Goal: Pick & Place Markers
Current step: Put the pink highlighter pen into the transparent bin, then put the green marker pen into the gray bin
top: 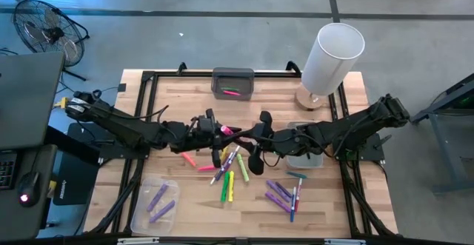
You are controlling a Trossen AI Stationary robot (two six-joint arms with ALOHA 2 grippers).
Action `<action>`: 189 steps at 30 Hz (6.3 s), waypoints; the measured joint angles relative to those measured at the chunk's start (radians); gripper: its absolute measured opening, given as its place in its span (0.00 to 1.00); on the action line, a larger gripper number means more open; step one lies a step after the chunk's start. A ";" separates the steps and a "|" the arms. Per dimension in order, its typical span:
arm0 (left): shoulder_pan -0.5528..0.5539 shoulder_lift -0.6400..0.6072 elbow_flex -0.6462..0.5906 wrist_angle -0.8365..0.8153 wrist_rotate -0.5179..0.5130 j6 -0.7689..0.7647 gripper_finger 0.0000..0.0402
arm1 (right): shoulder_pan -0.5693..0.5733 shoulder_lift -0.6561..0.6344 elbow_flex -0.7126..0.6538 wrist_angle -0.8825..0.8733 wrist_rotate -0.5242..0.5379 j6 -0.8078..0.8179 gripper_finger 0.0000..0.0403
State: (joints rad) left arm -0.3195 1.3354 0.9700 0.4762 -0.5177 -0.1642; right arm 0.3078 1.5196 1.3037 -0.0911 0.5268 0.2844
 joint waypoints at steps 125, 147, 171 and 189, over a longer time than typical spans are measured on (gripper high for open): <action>0.451 -0.882 -0.206 -1.281 0.472 -0.050 0.00 | -0.365 0.973 0.908 -0.909 -0.481 -0.267 0.41; 0.451 -0.881 -0.206 -1.282 0.484 -0.074 0.00 | -0.366 1.009 0.909 -0.862 -0.504 -0.286 0.03; 0.451 -0.872 -0.206 -1.282 0.474 -0.076 0.00 | -0.366 0.661 0.827 -0.934 -0.509 -0.096 0.04; 0.451 -0.786 -0.206 -1.279 0.442 -0.077 0.00 | -0.113 -0.200 -0.195 -0.716 -0.184 0.875 0.03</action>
State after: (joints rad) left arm 0.1310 0.5494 0.7639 -0.8024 -0.0753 -0.2409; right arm 0.1951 1.3193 1.1086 -0.8074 0.3429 1.1596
